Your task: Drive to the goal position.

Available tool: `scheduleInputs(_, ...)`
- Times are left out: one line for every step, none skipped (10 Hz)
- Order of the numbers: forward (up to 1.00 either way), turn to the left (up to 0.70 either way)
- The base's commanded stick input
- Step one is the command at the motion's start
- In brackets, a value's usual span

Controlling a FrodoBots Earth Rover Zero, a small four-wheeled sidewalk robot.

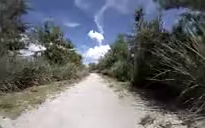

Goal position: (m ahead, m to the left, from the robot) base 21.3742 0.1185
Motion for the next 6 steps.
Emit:
scheduleInputs(0.85, 0.02)
scheduleInputs(0.85, 0.00)
scheduleInputs(0.85, 0.00)
scheduleInputs(0.85, 0.00)
scheduleInputs(0.85, 0.00)
scheduleInputs(0.85, 0.00)
